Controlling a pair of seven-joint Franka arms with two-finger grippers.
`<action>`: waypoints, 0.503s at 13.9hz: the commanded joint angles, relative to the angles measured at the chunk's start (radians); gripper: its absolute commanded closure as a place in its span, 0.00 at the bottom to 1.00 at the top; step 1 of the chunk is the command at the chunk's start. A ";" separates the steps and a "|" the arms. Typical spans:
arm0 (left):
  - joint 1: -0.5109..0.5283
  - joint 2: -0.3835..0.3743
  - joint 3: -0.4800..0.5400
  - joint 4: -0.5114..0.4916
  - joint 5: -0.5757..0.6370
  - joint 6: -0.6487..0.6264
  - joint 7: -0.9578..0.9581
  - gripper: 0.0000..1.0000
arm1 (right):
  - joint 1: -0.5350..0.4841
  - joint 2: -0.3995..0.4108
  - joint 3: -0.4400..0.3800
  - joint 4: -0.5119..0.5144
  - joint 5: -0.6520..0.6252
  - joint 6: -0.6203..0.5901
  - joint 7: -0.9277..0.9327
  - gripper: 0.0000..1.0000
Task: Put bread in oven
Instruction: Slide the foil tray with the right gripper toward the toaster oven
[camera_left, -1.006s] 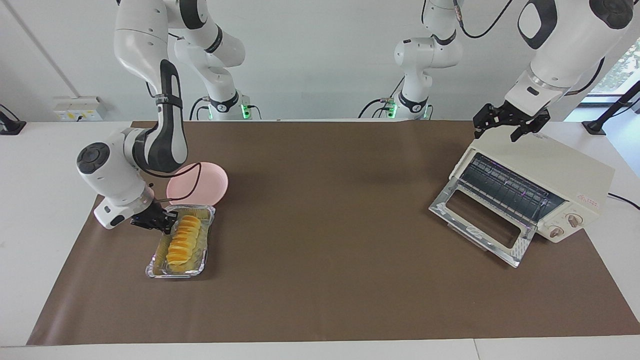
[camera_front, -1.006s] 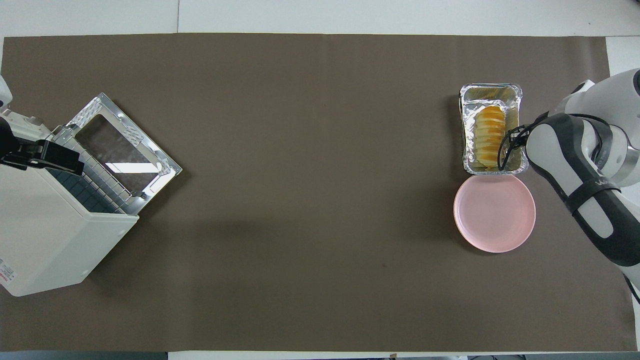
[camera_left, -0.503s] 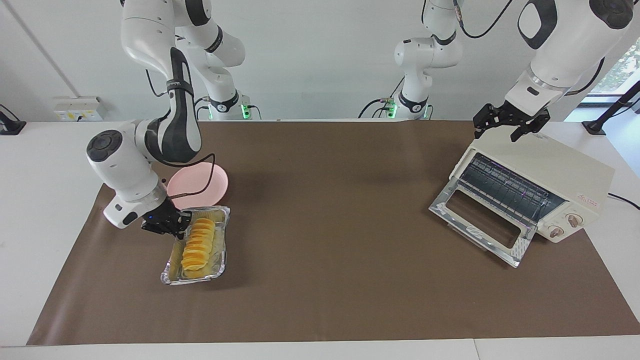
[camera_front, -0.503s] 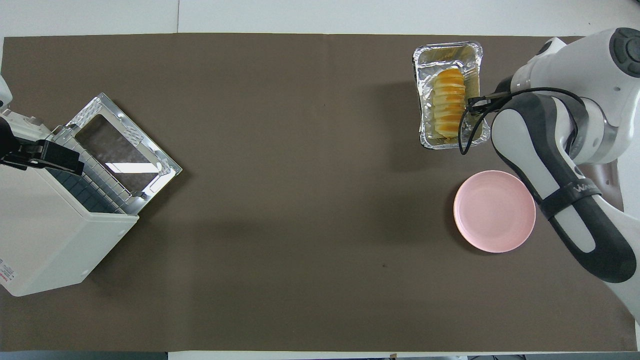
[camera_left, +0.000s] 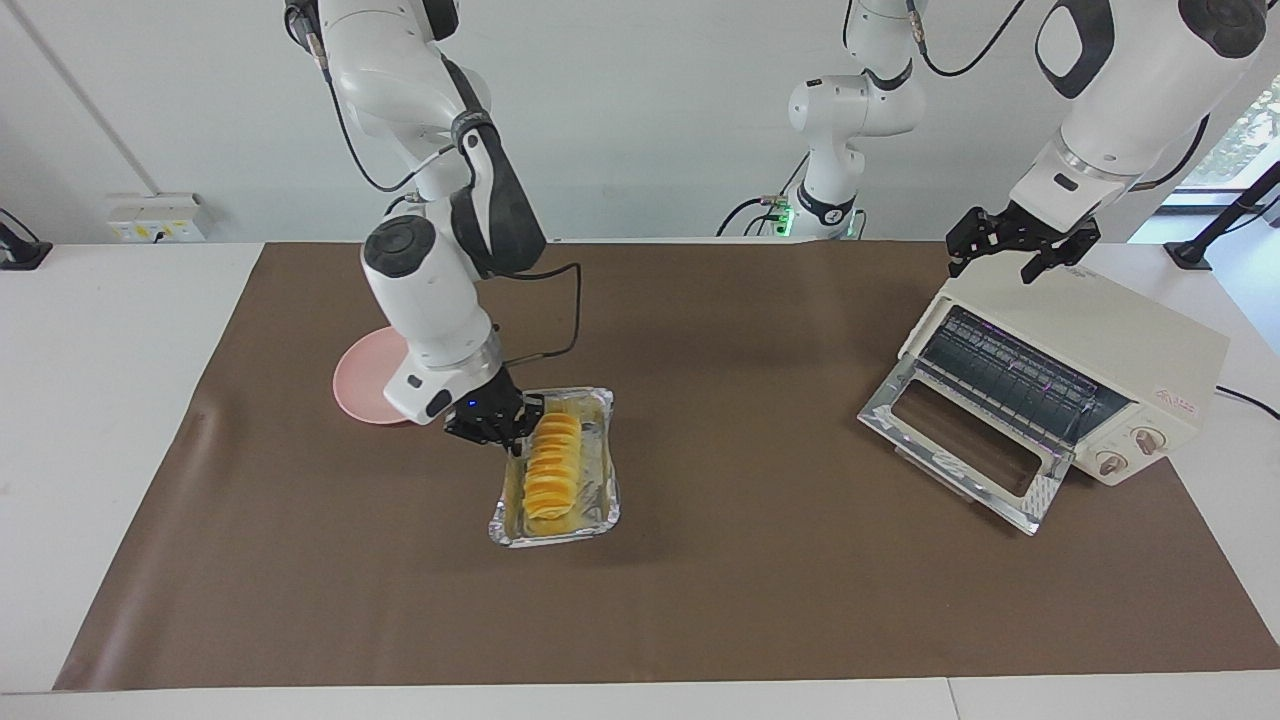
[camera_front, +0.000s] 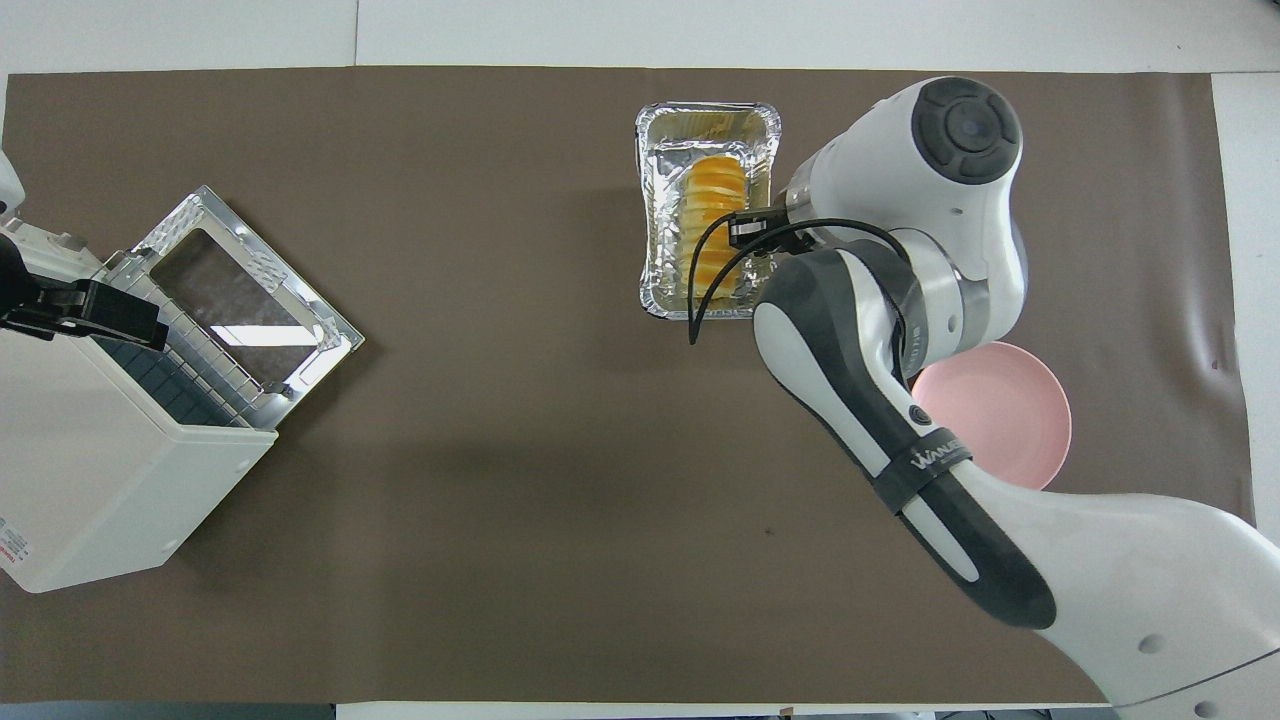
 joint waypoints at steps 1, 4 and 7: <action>0.013 -0.026 -0.011 -0.030 0.007 0.016 0.014 0.00 | 0.030 0.107 0.000 0.086 -0.020 0.007 0.041 1.00; 0.013 -0.026 -0.011 -0.030 0.007 0.016 0.014 0.00 | 0.033 0.163 0.001 0.112 -0.020 0.079 0.040 1.00; 0.013 -0.026 -0.011 -0.030 0.007 0.016 0.014 0.00 | 0.062 0.203 0.003 0.160 -0.019 0.092 0.055 1.00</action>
